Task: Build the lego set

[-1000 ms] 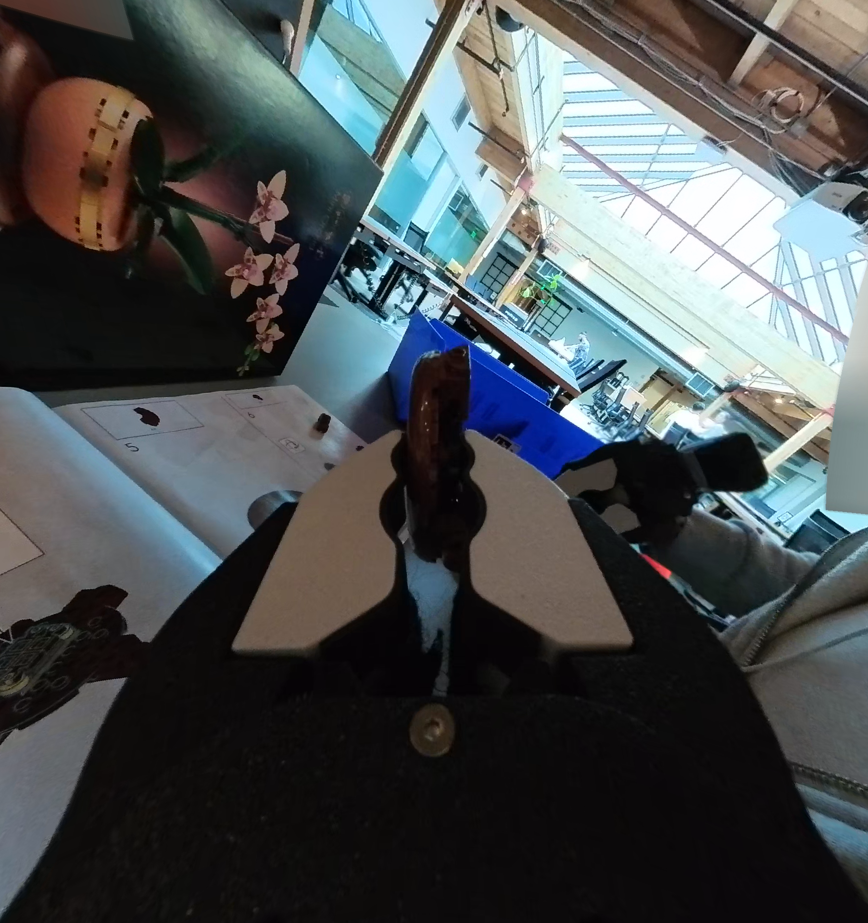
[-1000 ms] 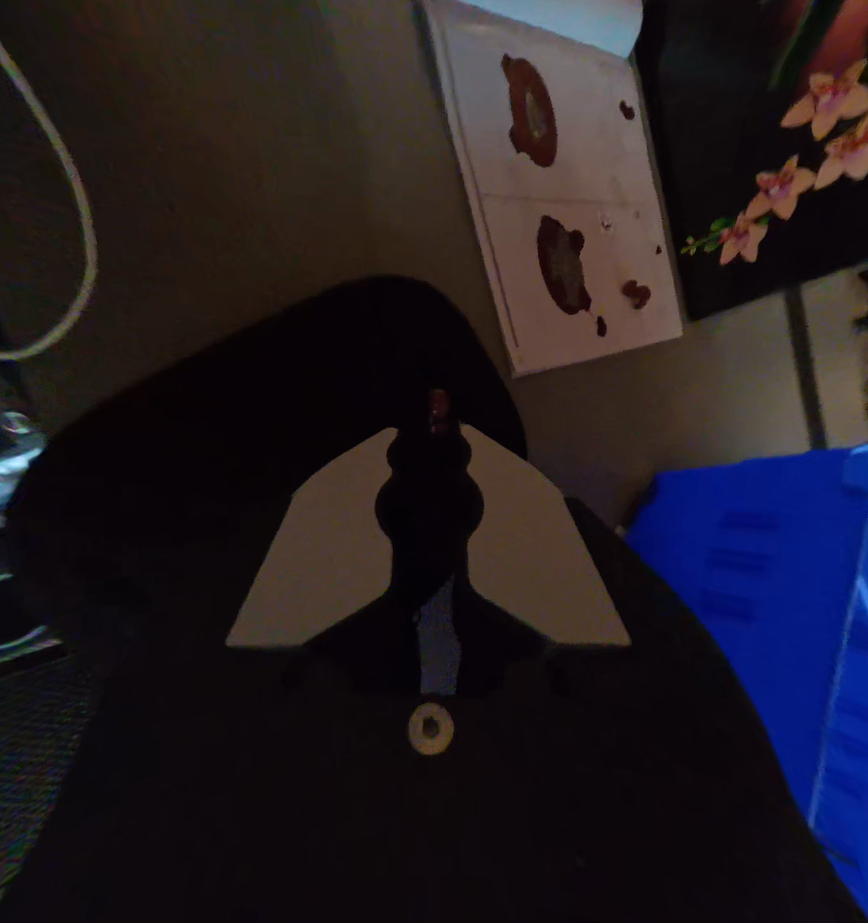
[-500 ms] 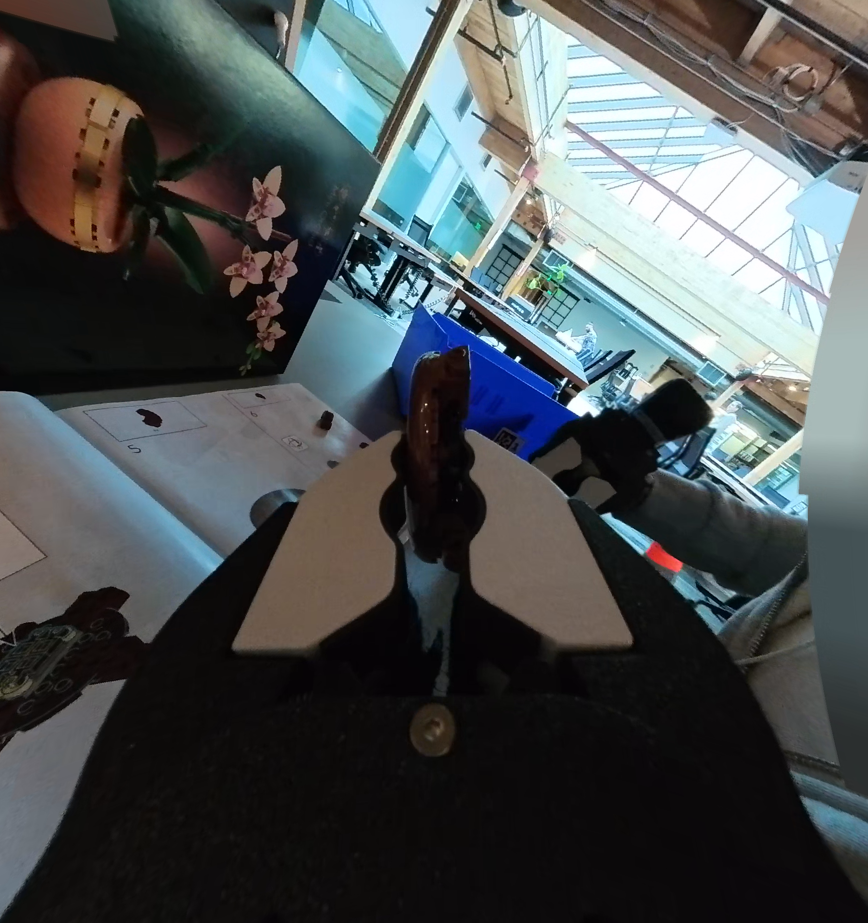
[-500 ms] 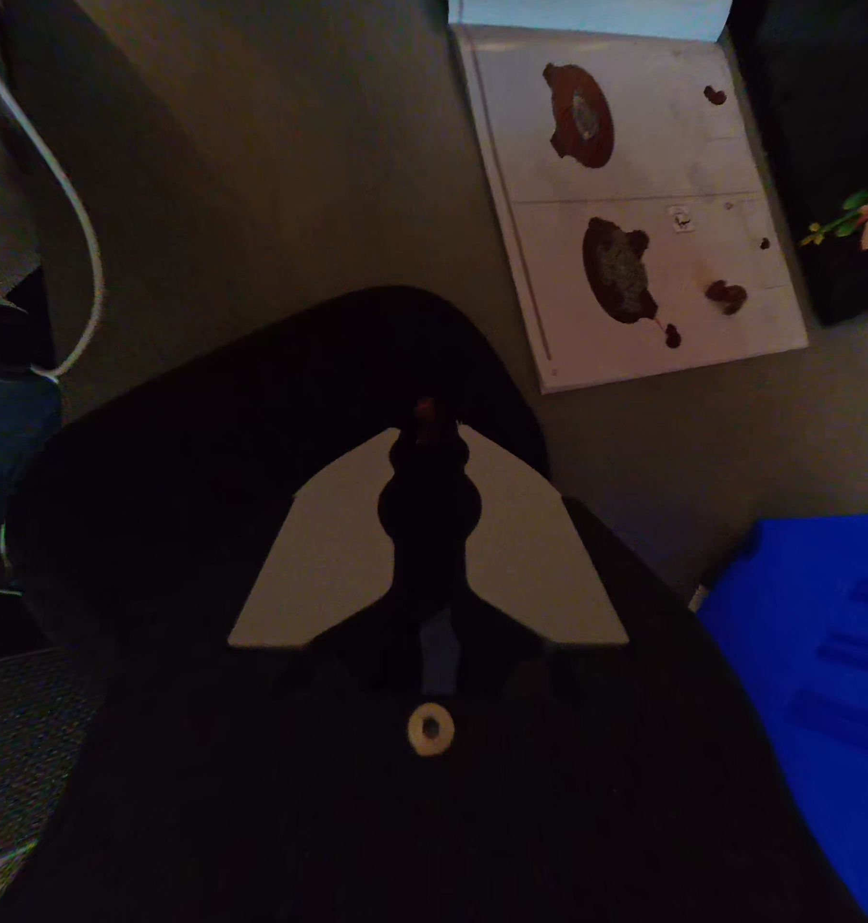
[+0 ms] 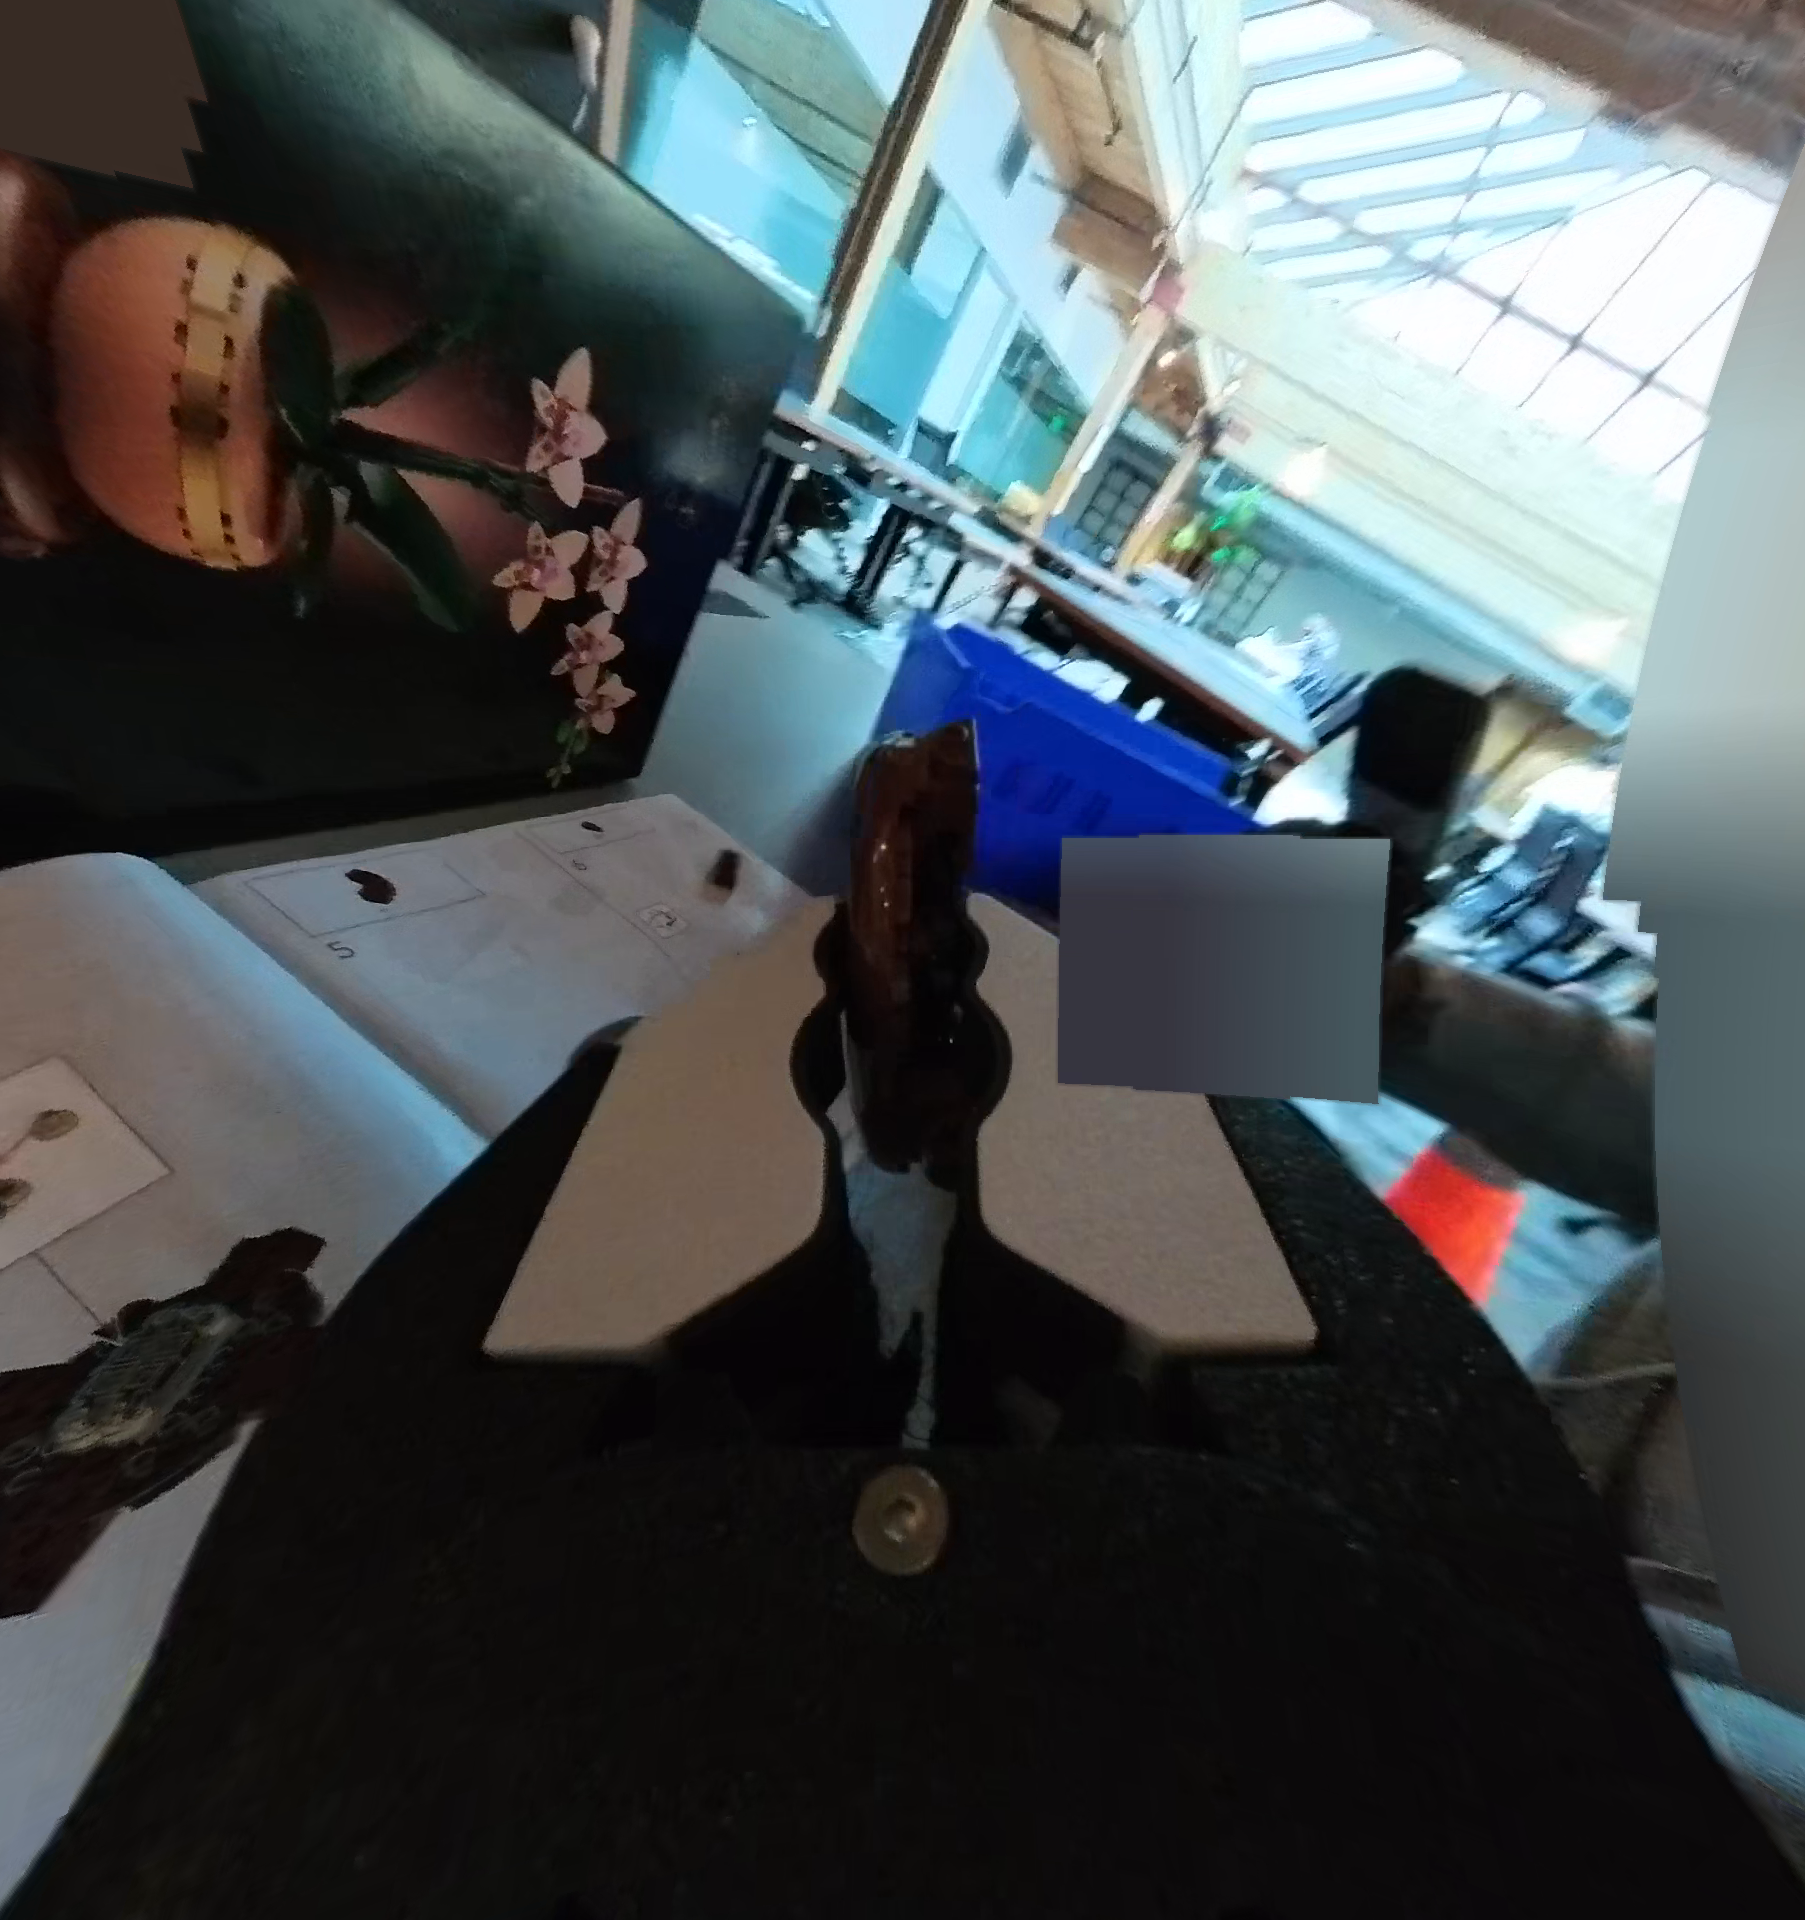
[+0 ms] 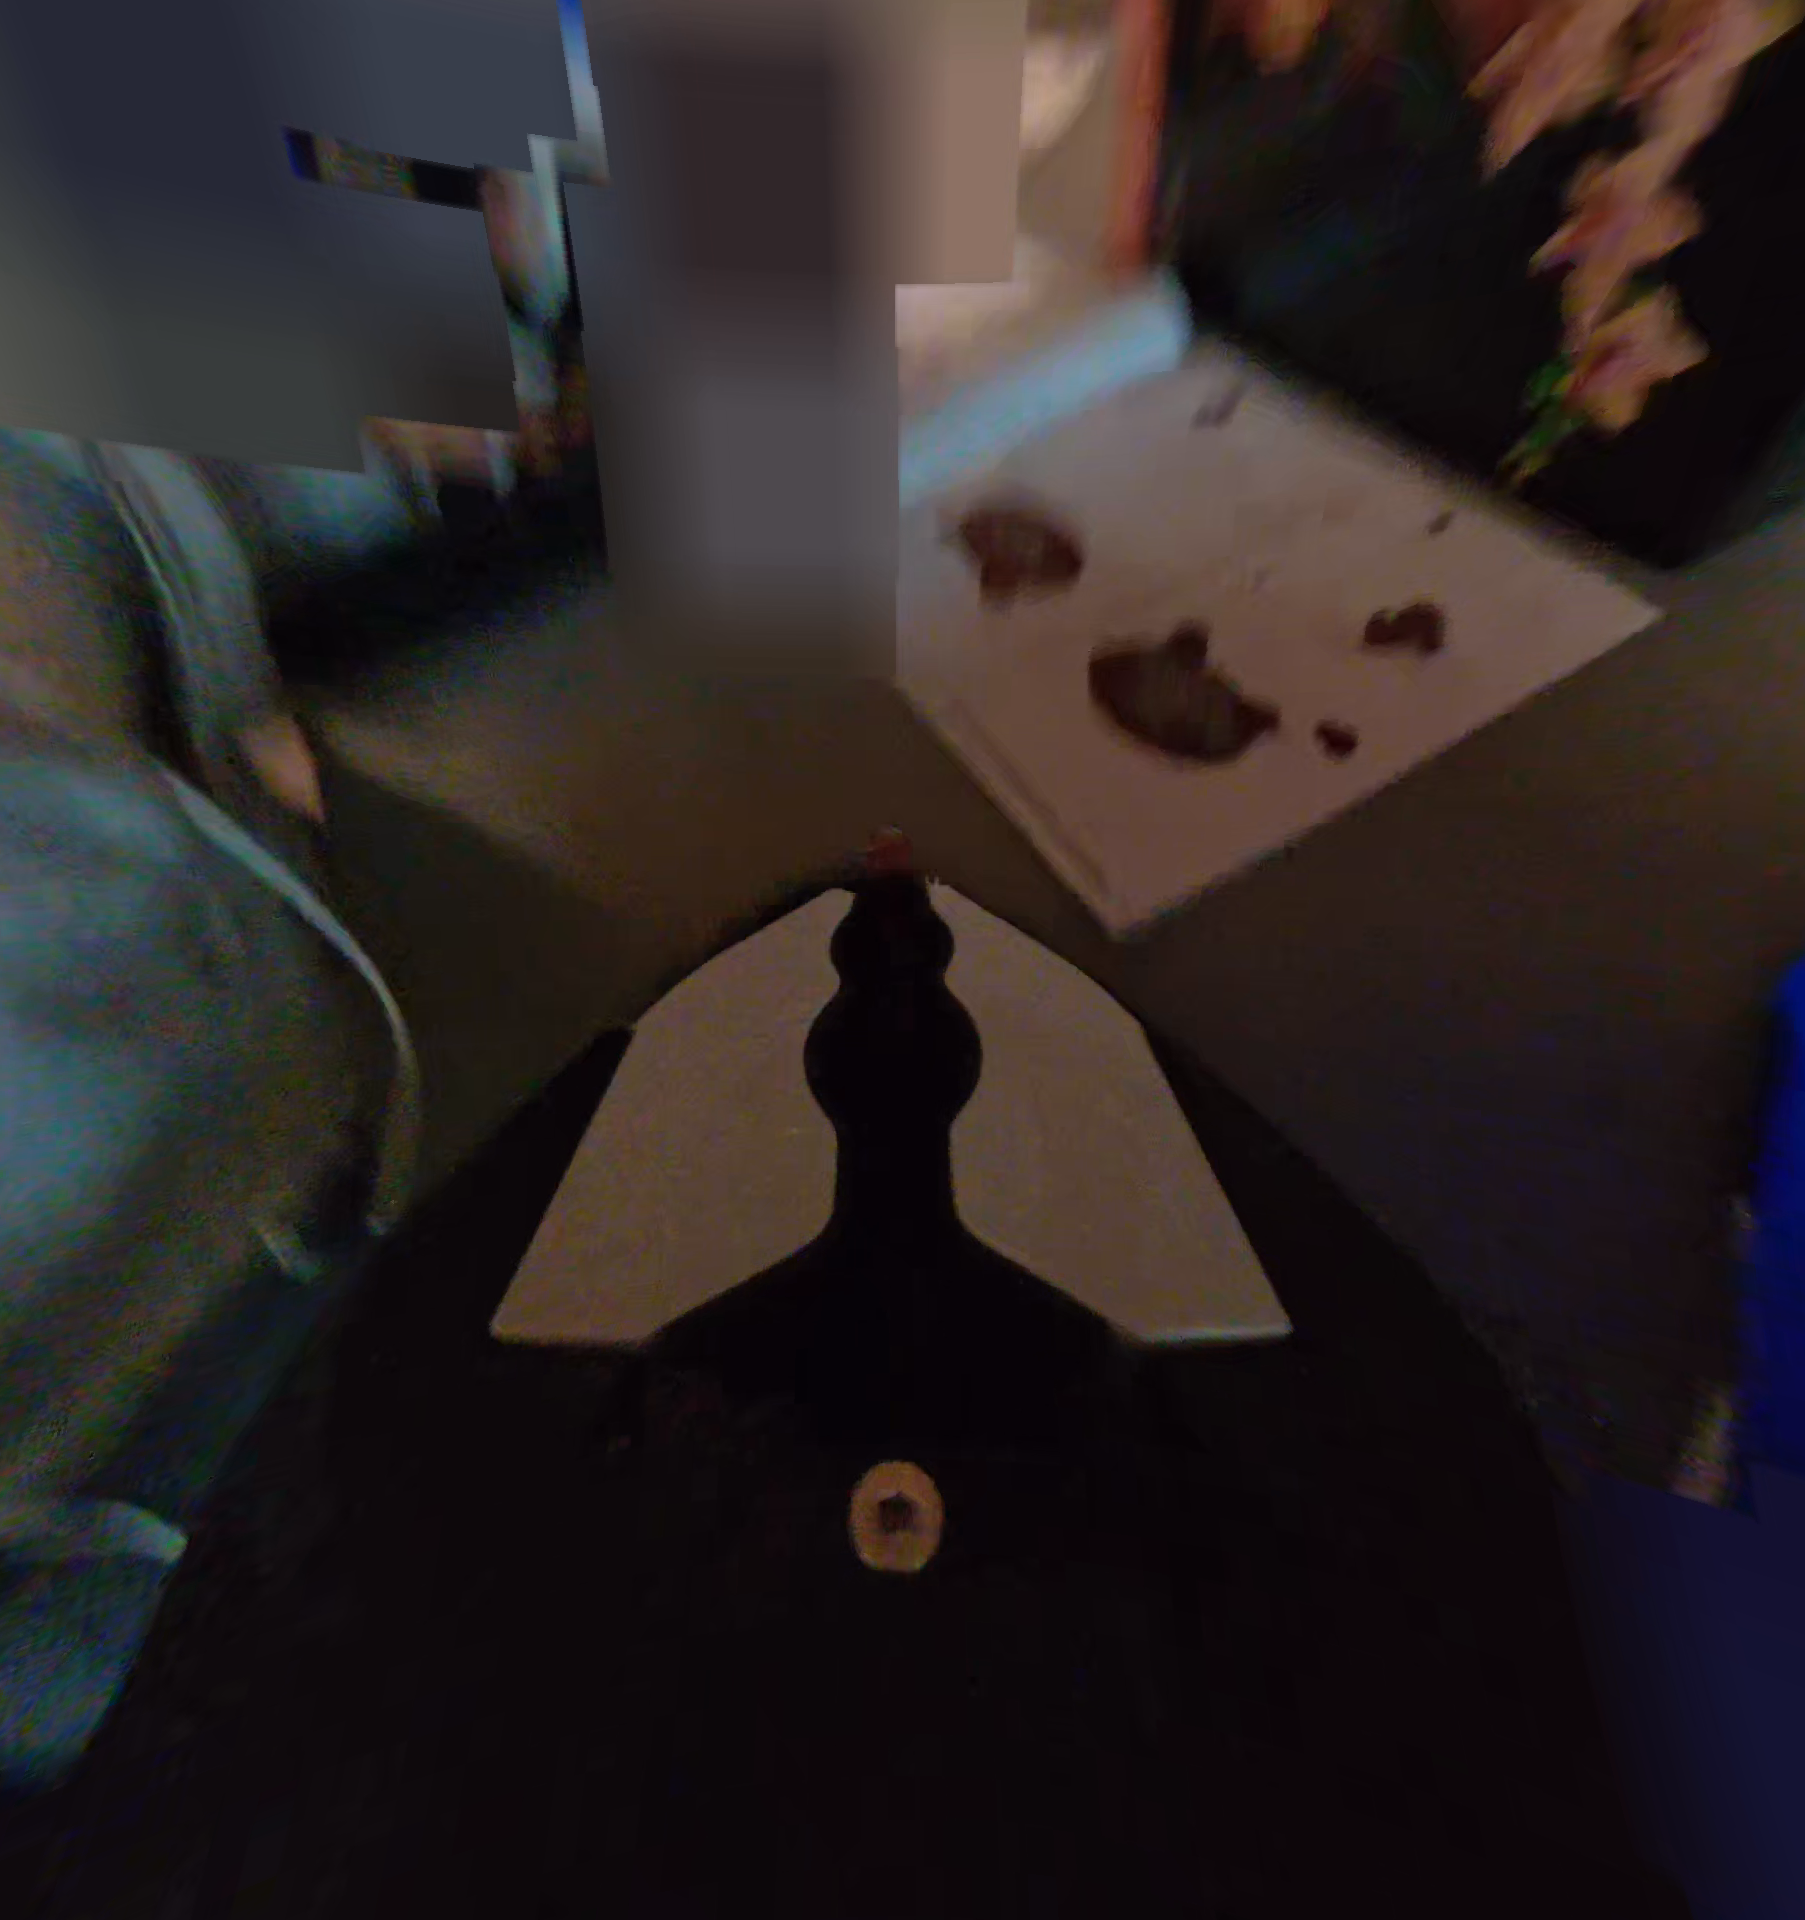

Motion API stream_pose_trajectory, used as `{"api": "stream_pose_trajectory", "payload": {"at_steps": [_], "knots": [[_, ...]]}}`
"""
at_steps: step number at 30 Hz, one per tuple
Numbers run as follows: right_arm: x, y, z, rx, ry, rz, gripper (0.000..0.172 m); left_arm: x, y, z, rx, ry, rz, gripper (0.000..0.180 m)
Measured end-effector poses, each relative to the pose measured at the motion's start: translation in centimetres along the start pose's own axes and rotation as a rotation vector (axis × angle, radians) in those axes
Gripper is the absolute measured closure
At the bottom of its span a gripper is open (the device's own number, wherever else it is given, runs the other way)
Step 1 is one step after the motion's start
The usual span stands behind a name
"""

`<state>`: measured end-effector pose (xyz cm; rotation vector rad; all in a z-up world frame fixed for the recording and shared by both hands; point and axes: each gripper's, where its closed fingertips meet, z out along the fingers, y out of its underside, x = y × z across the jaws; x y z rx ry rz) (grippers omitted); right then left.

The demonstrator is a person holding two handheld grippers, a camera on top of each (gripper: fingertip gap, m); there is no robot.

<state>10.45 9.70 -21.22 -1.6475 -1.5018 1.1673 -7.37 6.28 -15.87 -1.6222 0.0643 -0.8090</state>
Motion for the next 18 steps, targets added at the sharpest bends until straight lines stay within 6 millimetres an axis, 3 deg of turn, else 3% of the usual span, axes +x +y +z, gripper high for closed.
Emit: {"api": "stream_pose_trajectory", "payload": {"at_steps": [2,4,10,12,18], "knots": [[0.3,-3.6,-0.3,0.255,0.016,0.239,0.166,-0.3,0.2,0.3,-0.038,-0.083,0.108,0.163],[0.1,-5.9,-0.1,0.412,0.009,0.363,0.166,-0.2,0.0,0.6,-0.058,-0.136,0.199,0.164],[-1.8,-11.3,2.8,0.672,-0.106,0.478,0.166,1.7,-0.1,1.7,-0.06,-0.147,0.267,0.164],[-2.4,-12.2,4.7,0.656,-0.039,0.379,0.166,1.7,0.0,1.8,-0.057,-0.178,0.293,0.164],[-5.2,-15.0,9.1,0.441,0.312,-0.18,0.166,0.9,-0.2,1.3,-0.062,-0.282,0.418,0.164]]}}
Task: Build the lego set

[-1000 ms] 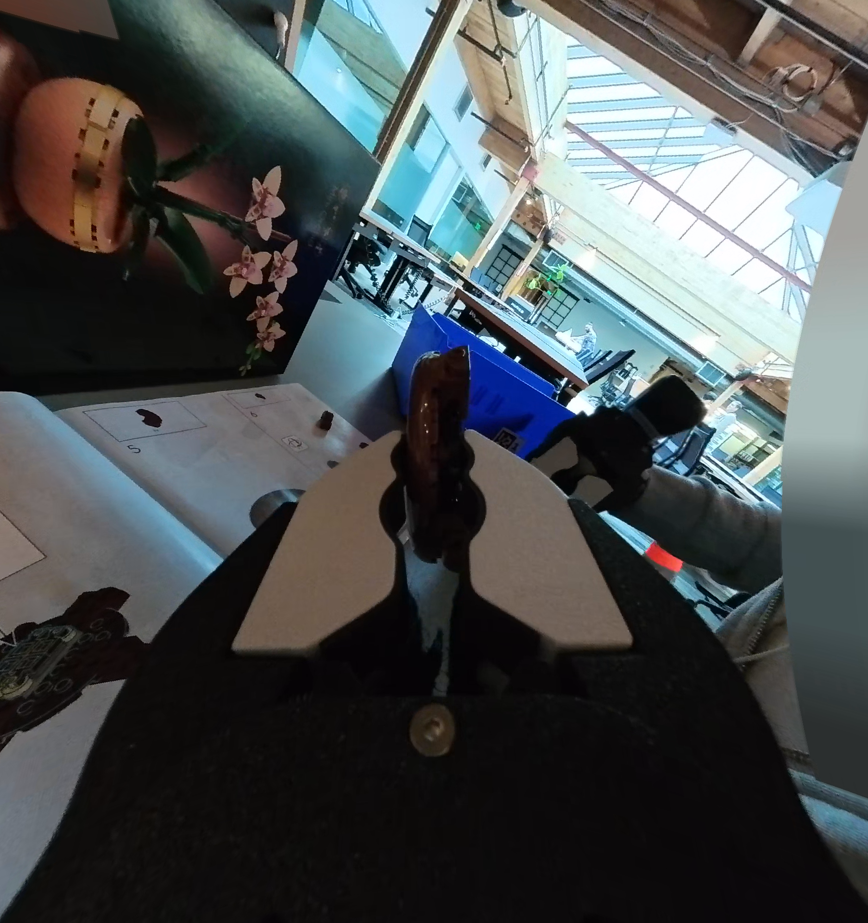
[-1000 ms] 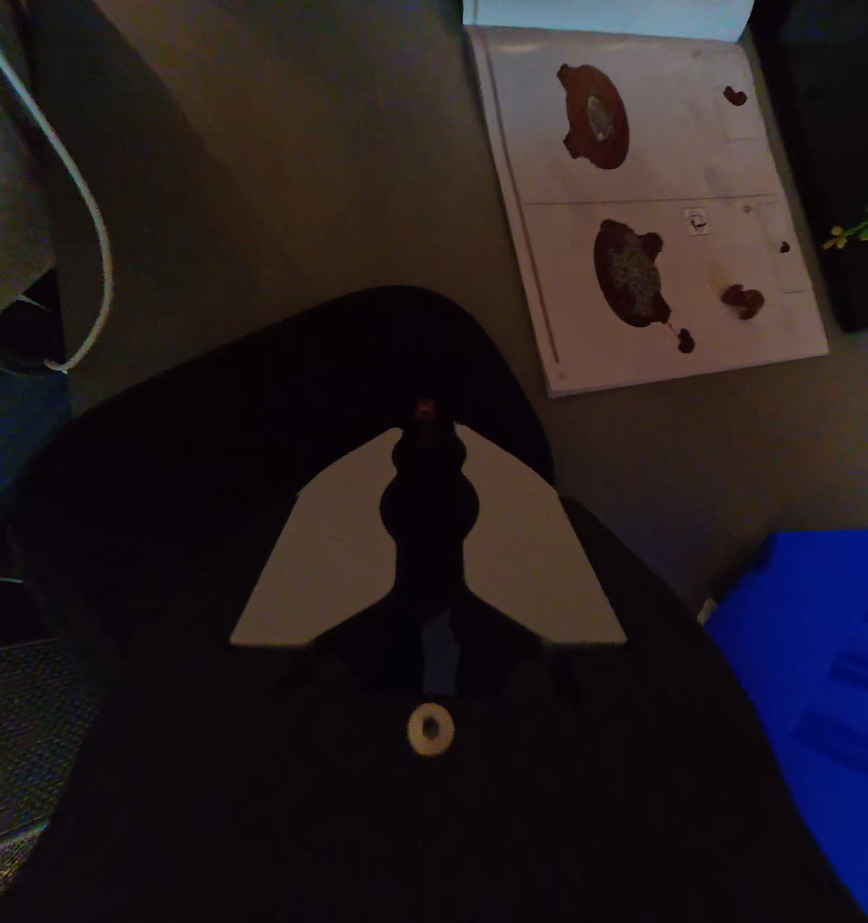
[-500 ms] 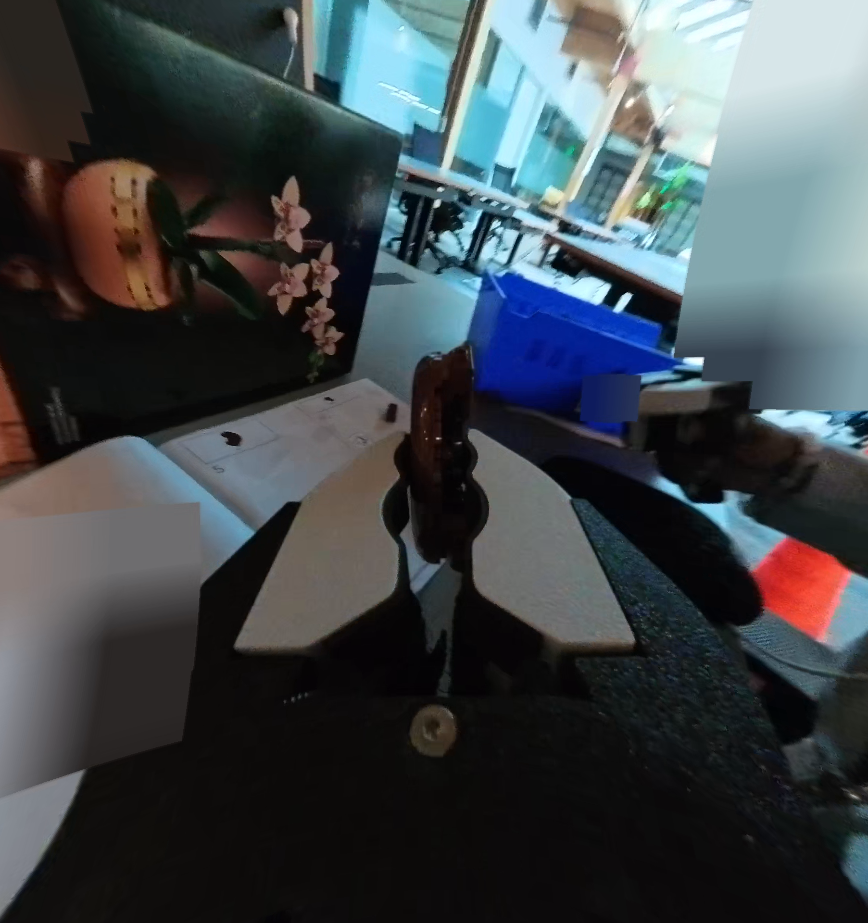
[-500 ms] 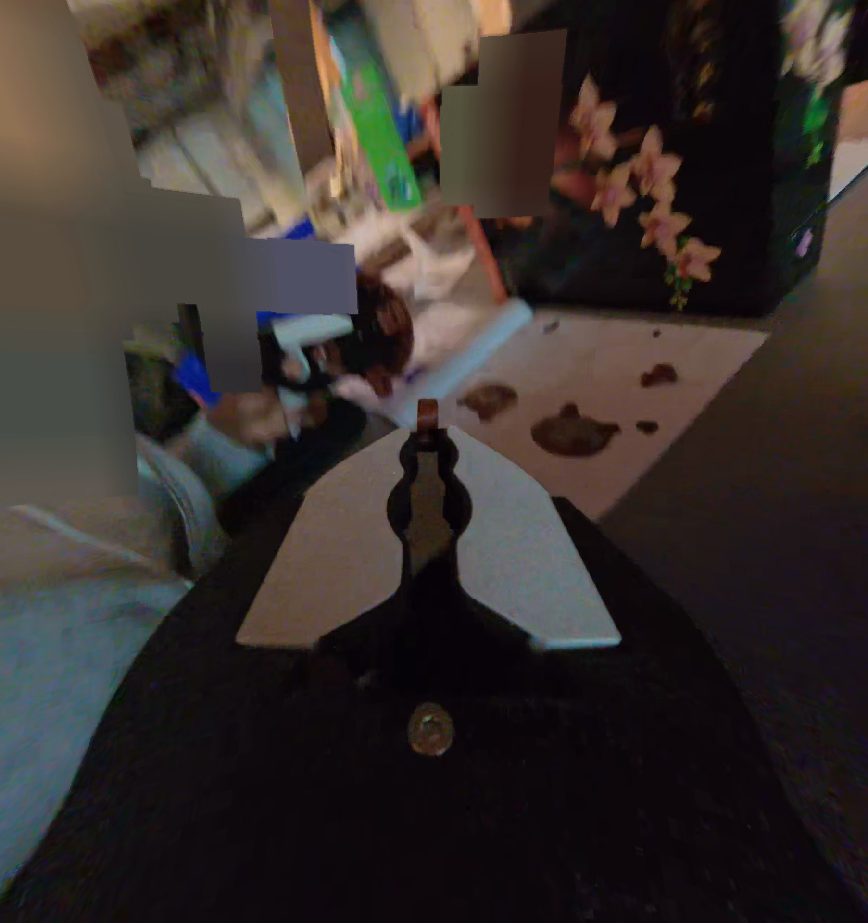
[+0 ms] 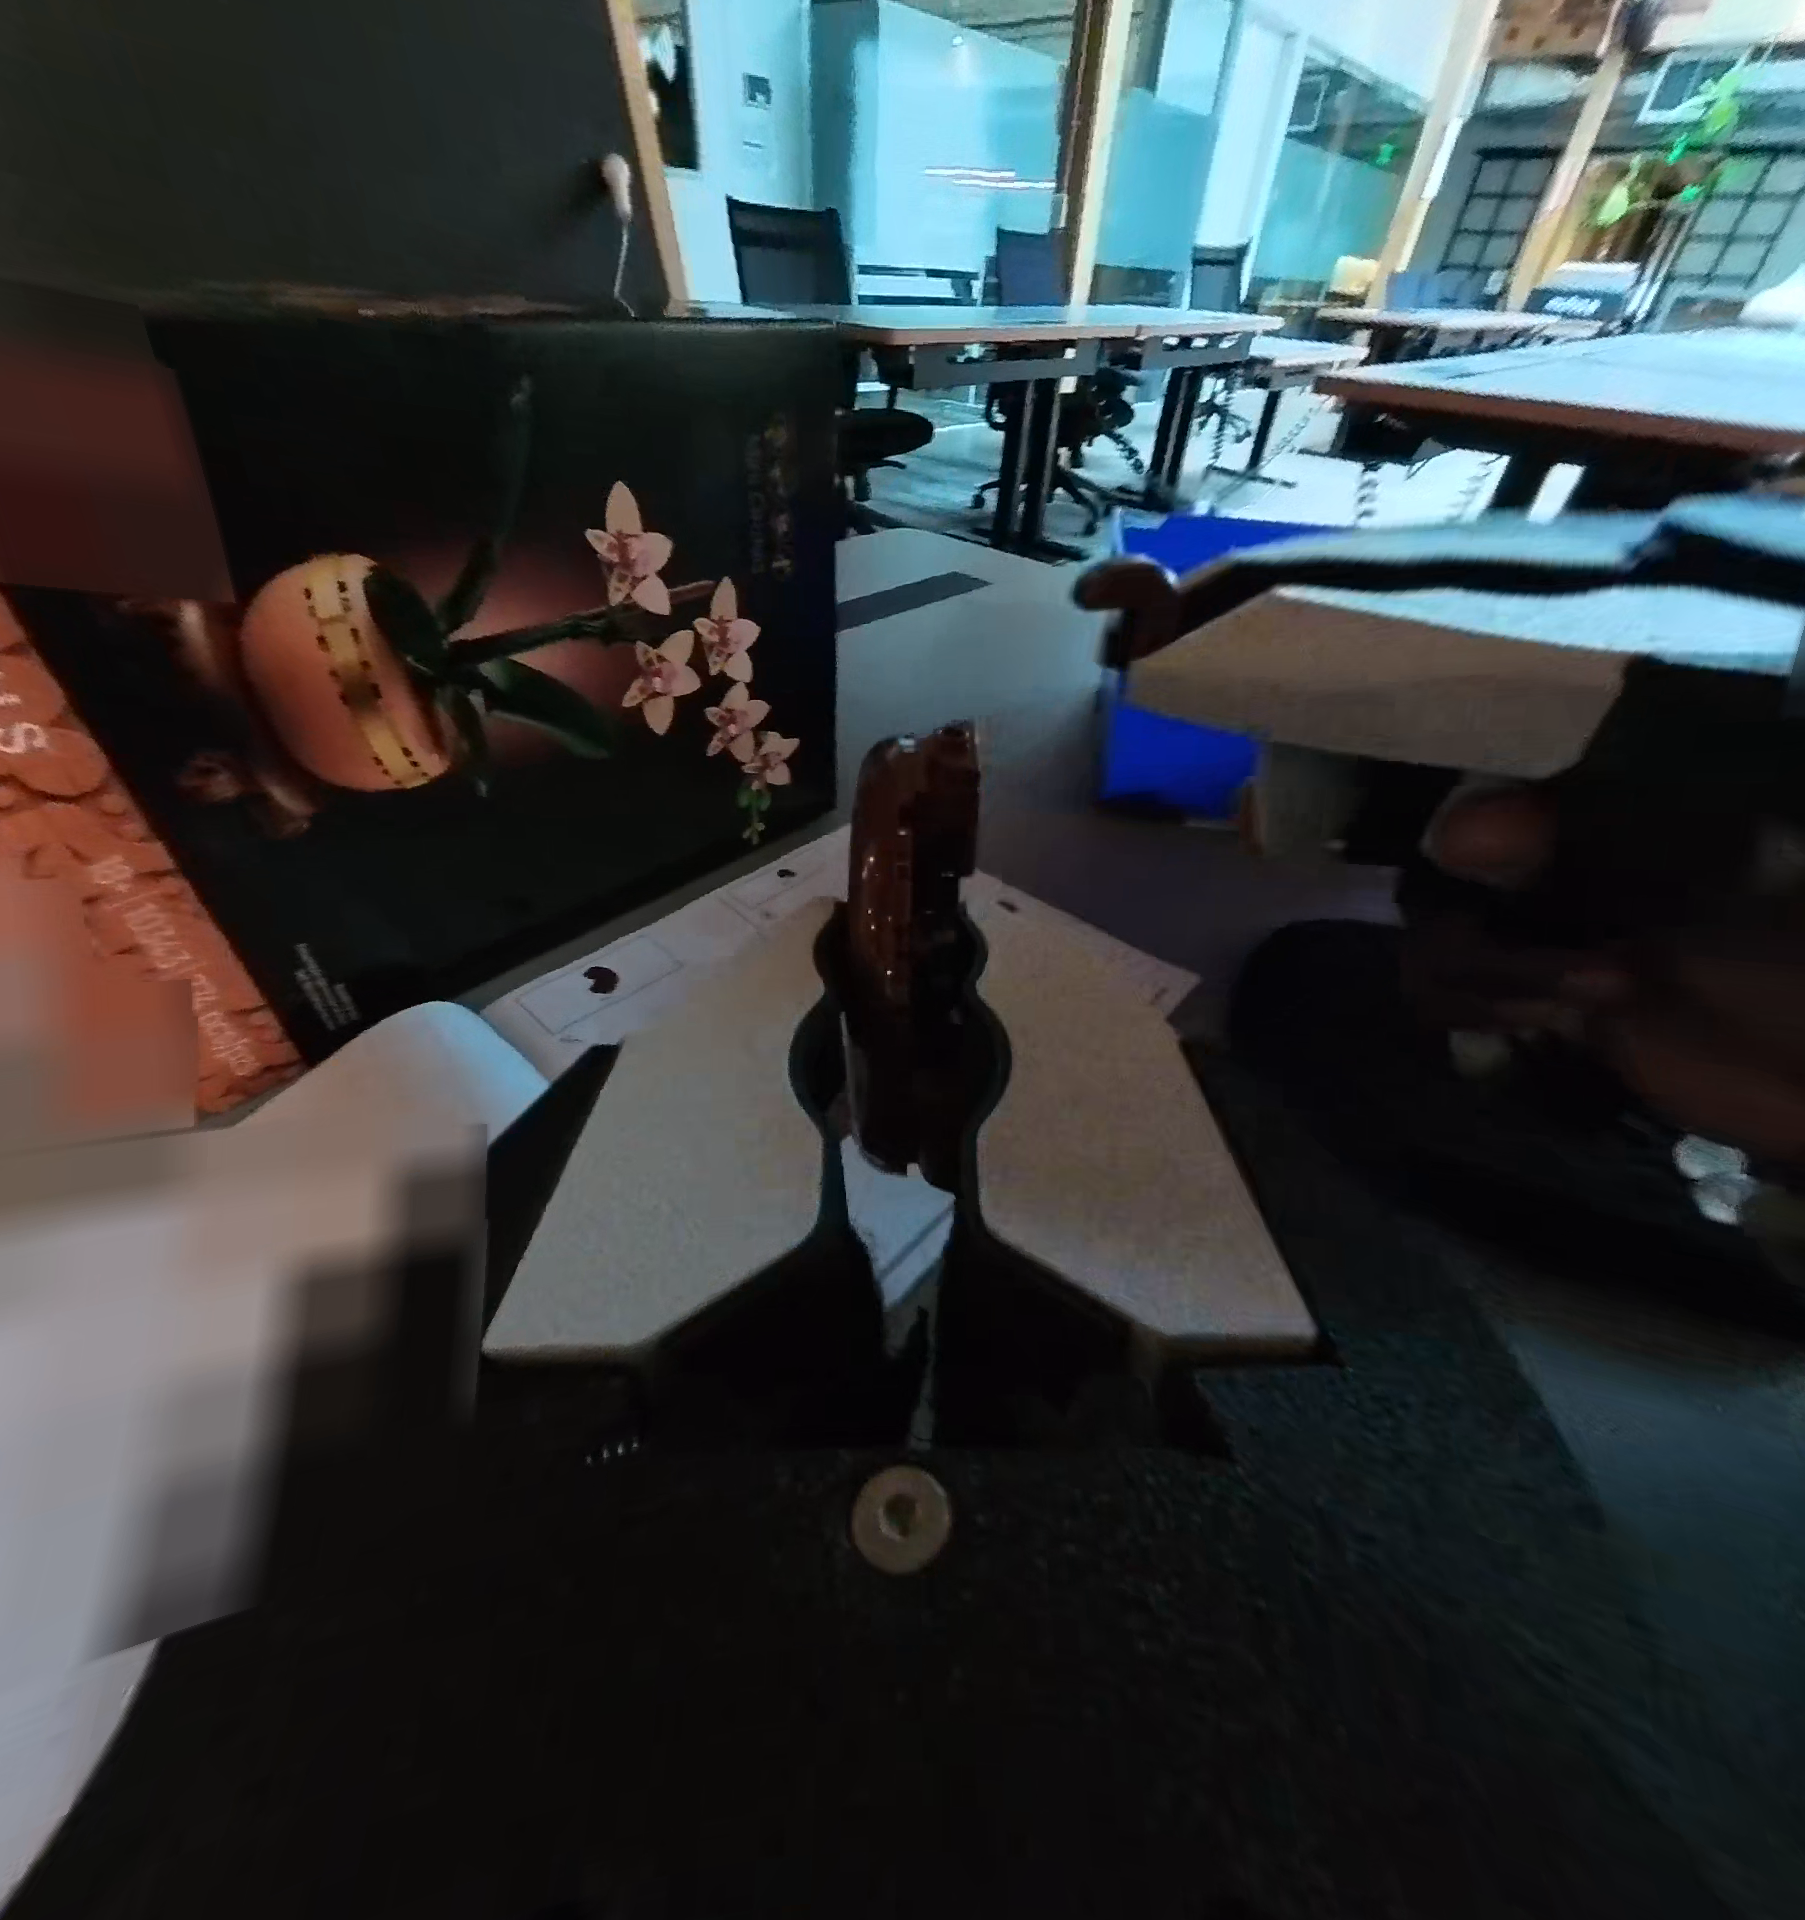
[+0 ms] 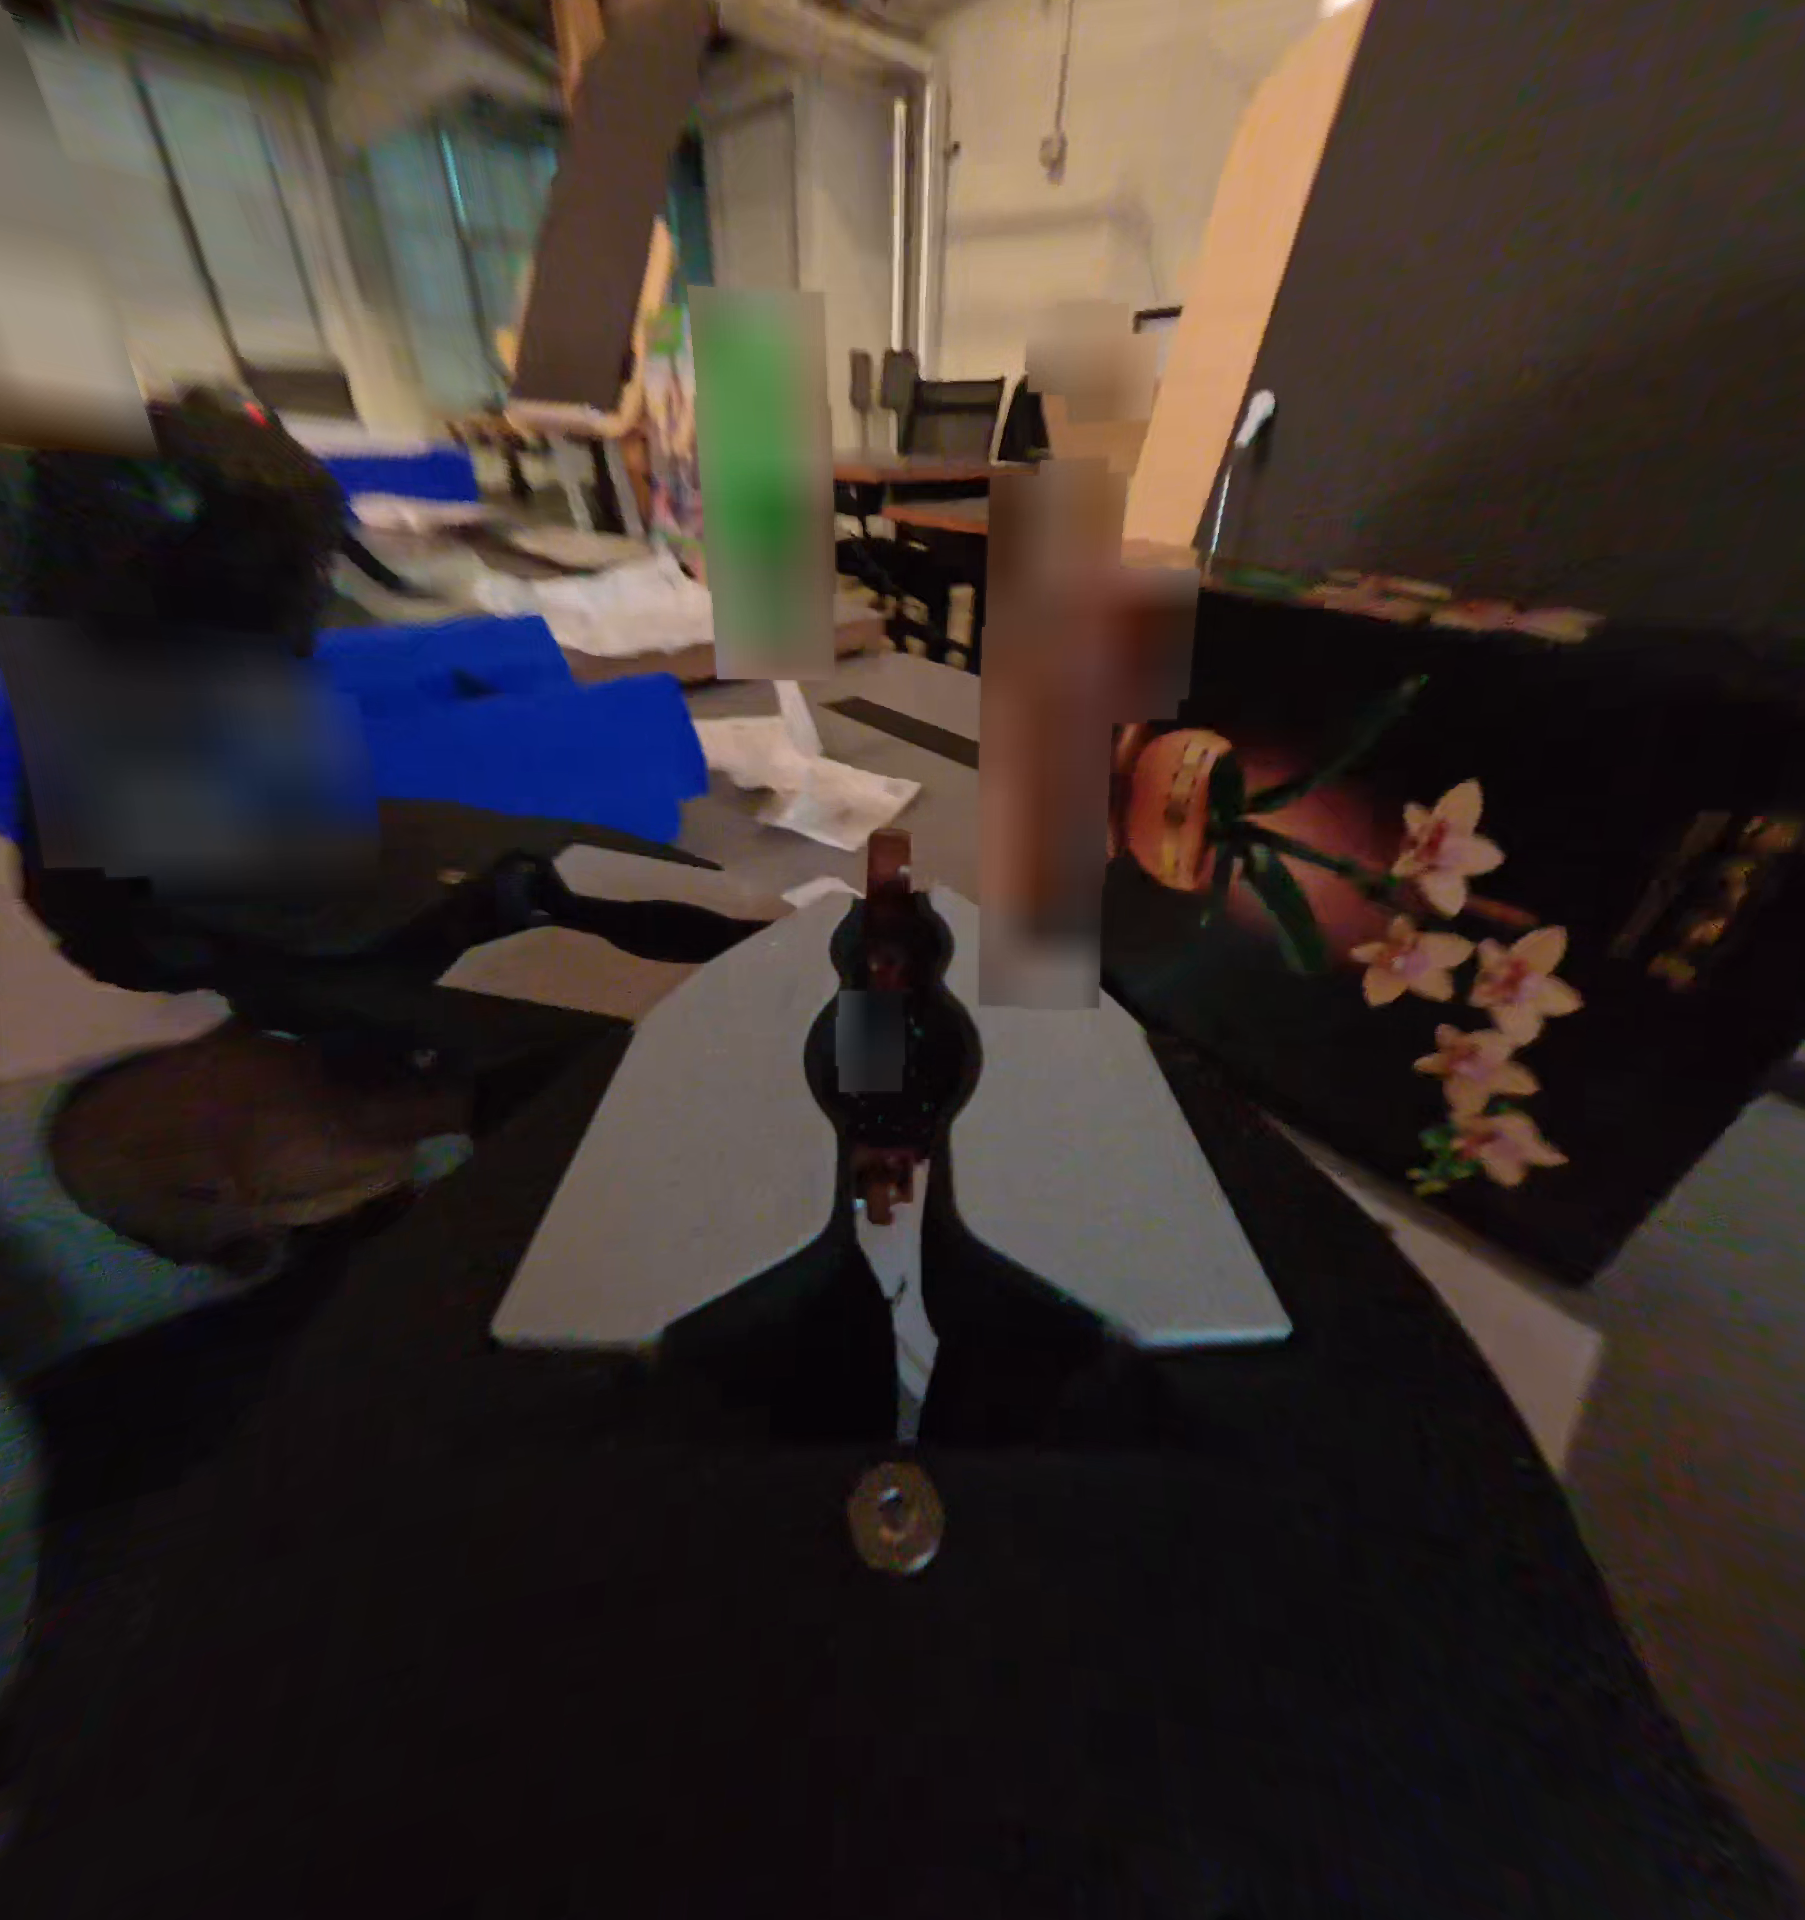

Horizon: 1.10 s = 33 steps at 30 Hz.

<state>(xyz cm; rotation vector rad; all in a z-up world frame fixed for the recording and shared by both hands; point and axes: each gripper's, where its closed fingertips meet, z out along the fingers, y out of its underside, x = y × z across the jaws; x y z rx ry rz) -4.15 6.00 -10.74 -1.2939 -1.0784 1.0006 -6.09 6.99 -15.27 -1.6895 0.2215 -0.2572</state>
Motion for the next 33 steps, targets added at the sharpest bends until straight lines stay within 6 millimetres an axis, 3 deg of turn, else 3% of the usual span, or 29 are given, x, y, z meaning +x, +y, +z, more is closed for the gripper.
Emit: {"api": "stream_pose_trajectory", "payload": {"at_steps": [3,14,24,33], "knots": [[-0.1,0.4,0.7,-0.054,0.036,-0.086,0.167,-0.2,-0.2,-0.2,0.006,-0.042,0.07,0.164],[-0.1,2.0,1.1,-0.102,0.05,-0.06,0.167,-0.6,-0.3,-0.2,-0.02,-0.158,0.282,0.164],[0.1,2.3,1.1,-0.083,0.04,-0.033,0.166,-0.3,-0.4,-0.3,0.007,-0.136,0.241,0.164],[-0.3,1.8,1.3,-0.035,-0.03,0.095,0.167,-0.3,-1.2,-0.8,0.076,-0.134,0.197,0.164]]}}
